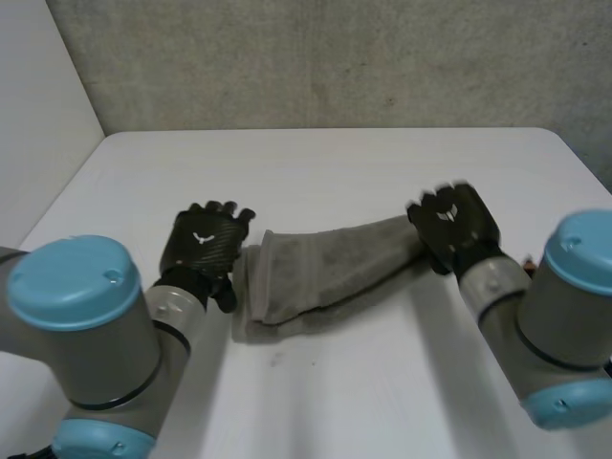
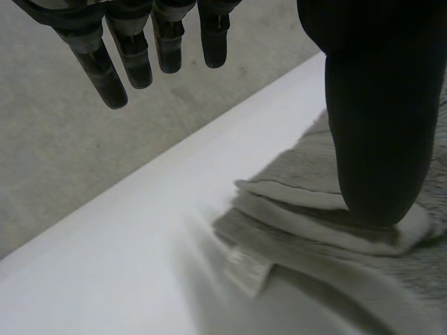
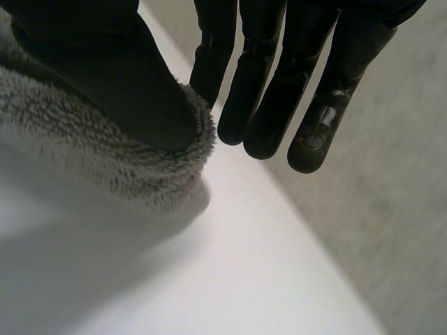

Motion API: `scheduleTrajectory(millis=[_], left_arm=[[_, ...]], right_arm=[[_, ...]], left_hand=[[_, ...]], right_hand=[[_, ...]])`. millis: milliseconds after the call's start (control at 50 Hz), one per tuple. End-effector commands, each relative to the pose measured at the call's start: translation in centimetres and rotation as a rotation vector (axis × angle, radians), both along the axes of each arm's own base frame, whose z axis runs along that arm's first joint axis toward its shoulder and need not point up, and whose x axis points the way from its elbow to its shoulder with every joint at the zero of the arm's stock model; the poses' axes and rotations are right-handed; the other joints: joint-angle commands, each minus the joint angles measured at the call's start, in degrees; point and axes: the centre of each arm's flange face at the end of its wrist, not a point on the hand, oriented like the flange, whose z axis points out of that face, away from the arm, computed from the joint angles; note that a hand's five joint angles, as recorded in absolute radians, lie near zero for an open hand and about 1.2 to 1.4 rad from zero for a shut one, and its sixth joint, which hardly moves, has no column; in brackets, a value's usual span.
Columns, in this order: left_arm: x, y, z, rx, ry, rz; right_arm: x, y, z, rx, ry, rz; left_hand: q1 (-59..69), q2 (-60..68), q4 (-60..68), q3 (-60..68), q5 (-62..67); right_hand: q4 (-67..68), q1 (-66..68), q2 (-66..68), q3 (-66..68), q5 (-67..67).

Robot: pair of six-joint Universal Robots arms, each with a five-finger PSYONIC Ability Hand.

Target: Fold the towel.

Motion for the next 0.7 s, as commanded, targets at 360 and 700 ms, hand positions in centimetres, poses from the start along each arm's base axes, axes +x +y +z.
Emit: scheduleTrajectory(millis=[360, 700], left_arm=[[6.8, -4.1, 2.3, -0.041, 0.036, 0.185], [0.5, -5.5, 4.3, -0.045, 0.247, -0.010]], right_arm=[[15.1, 10.8, -4.3, 0.058, 0.044, 0.511], [8.3, 4.8, 5.3, 0.226, -0.375, 0.141]], left_hand=[[0.0, 0.4, 0.4, 0.3, -0.4], [0.5, 0.9, 0.9, 0.8, 0.1]], right_hand=[[-16.1, -0.1, -15.2, -15.8, -13.7], [-58.2, -42.3, -57.3, -58.0, -55.9]])
